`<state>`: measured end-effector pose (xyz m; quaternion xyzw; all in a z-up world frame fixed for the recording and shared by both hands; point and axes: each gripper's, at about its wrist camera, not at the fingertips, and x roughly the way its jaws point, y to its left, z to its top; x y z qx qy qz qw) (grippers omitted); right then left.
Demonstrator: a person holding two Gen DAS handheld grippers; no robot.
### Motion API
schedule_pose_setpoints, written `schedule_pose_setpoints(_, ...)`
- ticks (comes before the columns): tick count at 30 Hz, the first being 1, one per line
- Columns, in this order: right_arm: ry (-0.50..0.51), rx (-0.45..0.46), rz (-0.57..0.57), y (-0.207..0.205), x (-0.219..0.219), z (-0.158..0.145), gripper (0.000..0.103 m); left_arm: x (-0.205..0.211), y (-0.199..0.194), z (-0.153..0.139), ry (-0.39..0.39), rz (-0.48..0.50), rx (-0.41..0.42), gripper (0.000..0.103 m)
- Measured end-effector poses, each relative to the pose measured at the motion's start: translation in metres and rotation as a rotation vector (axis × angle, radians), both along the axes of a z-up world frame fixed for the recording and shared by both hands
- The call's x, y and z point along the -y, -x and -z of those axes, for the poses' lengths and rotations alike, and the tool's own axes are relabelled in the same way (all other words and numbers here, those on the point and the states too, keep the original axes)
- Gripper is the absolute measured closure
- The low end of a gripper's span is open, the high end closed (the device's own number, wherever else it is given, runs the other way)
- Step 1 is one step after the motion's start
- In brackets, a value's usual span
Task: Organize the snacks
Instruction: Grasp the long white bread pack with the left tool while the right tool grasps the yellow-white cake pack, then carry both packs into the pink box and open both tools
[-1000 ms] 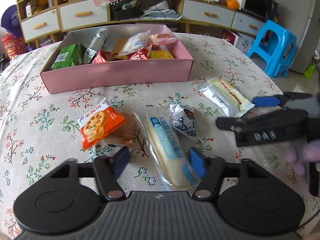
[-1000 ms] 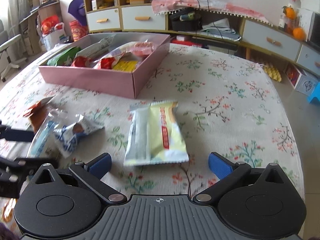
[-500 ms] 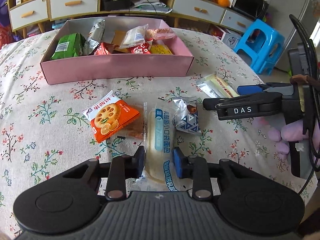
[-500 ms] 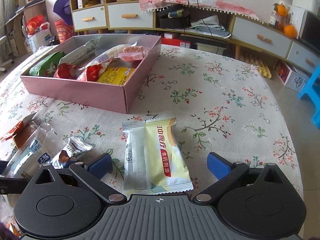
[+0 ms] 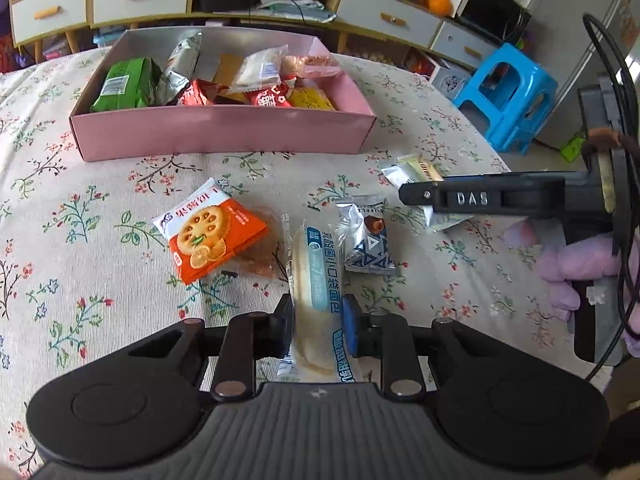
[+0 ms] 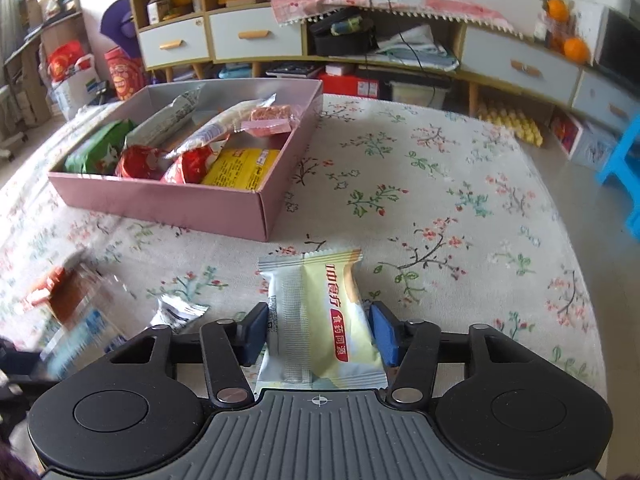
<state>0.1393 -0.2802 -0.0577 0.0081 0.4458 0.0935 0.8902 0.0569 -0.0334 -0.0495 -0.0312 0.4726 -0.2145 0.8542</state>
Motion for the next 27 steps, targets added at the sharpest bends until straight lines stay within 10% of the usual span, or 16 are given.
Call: schedule_pose_setpoints(27,-0.413,-0.162,0.215,-0.004,0.005,-0.04,0.057,-0.037,-0.017,-0.04,0.122,-0.059,0.044,0.082)
